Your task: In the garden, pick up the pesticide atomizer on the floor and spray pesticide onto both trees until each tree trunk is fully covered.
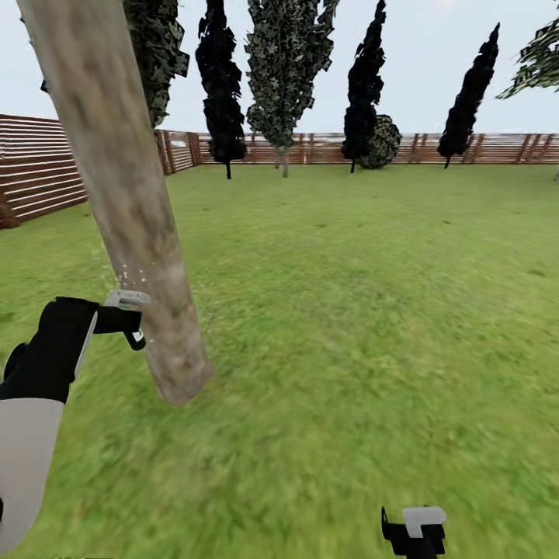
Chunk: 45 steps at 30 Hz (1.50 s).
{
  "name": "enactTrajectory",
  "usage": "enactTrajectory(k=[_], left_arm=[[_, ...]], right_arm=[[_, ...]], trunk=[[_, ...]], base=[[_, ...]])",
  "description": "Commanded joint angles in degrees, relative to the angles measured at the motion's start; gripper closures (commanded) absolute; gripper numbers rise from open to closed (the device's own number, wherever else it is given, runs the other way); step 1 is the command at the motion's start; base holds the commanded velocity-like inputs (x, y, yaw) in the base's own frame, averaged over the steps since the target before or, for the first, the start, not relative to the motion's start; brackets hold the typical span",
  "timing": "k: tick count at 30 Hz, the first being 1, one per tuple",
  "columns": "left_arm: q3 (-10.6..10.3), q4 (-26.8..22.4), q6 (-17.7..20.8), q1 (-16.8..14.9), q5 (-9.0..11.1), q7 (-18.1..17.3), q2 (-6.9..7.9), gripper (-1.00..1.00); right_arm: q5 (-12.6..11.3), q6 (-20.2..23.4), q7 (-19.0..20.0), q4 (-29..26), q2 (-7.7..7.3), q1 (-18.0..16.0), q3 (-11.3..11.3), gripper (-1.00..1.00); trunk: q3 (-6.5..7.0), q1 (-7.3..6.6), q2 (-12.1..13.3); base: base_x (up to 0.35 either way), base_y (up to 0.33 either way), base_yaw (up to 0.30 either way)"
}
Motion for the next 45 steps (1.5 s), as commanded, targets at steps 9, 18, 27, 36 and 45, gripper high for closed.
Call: enactTrajectory(k=[9, 18, 27, 36, 45], left_arm=[[0.05, 0.0, 0.2, 0.0, 0.56, -0.06, -0.42, 1.0], [3.88, 0.65, -0.16, 2.05, 0.02, -0.07, -0.77, 1.0], [4.16, 8.02, -4.84, 5.45, 0.06, 4.37, -1.61, 1.0], [9.07, 10.32, -11.56, 9.47, 0.1, 6.64, -0.7, 1.0], [9.19, 10.36, -11.89, 14.52, -0.03, 6.74, 3.14, 1.0]], right_arm=[[0.03, 0.0, 0.01, 0.0, 0.0, 0.0, 0.0, -1.0], [0.03, 0.09, 0.08, 0.0, 0.0, 0.0, 0.0, -1.0], [0.05, 0.09, 0.08, 0.0, 0.0, 0.0, 0.0, -1.0], [-0.03, 0.09, 0.08, 0.0, 0.01, 0.0, 0.0, -1.0], [-0.04, 0.07, 0.04, 0.0, 0.03, 0.0, 0.0, -1.0]], trunk=[[0.0, 0.0, 0.0], [0.0, 0.0, 0.0], [0.0, 0.0, 0.0], [0.0, 0.0, 0.0], [0.0, 0.0, 0.0]], base=[[0.212, -0.219, 0.16], [0.035, -0.21, 0.001], [0.136, -0.1, 0.0], [0.09, 0.013, 0.087], [0.17, 0.054, 0.004]])
